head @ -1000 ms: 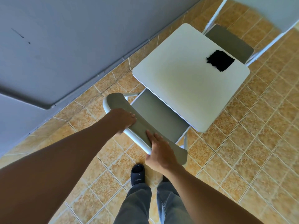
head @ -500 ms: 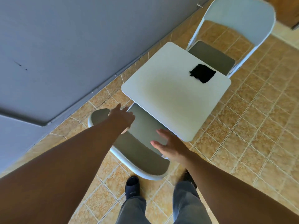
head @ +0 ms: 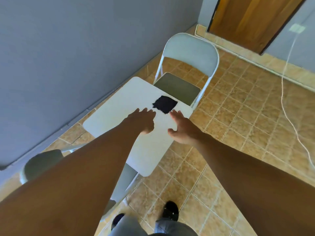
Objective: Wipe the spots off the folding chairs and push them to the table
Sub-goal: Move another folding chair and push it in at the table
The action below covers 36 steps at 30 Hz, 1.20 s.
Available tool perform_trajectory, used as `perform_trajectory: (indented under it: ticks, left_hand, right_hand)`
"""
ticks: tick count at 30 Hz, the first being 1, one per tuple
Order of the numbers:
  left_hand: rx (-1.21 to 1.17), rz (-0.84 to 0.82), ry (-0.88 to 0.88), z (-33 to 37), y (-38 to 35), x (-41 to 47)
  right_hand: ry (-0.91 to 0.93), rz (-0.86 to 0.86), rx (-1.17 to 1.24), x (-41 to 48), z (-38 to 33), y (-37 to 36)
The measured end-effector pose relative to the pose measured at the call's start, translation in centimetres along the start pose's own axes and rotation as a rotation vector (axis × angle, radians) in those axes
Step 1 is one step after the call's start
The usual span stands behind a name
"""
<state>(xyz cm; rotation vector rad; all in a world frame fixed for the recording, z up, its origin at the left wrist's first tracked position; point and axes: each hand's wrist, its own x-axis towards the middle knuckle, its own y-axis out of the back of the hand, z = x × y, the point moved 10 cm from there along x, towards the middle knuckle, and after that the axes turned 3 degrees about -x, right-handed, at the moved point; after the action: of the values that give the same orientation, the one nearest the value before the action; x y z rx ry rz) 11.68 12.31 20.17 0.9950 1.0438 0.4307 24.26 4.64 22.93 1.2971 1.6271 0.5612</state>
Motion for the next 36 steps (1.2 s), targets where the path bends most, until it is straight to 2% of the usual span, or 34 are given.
perform_trajectory:
  ticks: [6,10,25,32,36]
  left_hand:
    - [0.025,0.034,-0.033,9.6,4.5,3.9]
    - [0.033,0.007,-0.062,12.9,5.3,8.6]
    - [-0.008,0.029,-0.026,19.0,16.9,30.7]
    - [-0.056,-0.003,0.073,20.3,20.3,37.6]
    - [-0.120,0.040,0.155,21.5,23.1,42.6]
  right_hand:
    - [-0.001,0.084,-0.170,1.8,6.6,7.6]
    - [0.023,0.093,-0.235,3.9,10.0,11.1]
    - [-0.036,0.031,-0.324,17.4,25.3,26.9]
    - [0.042,0.015,-0.307,25.8,28.3,32.4]
    - [0.146,-0.021,-0.371,31.6,30.0,35.4]
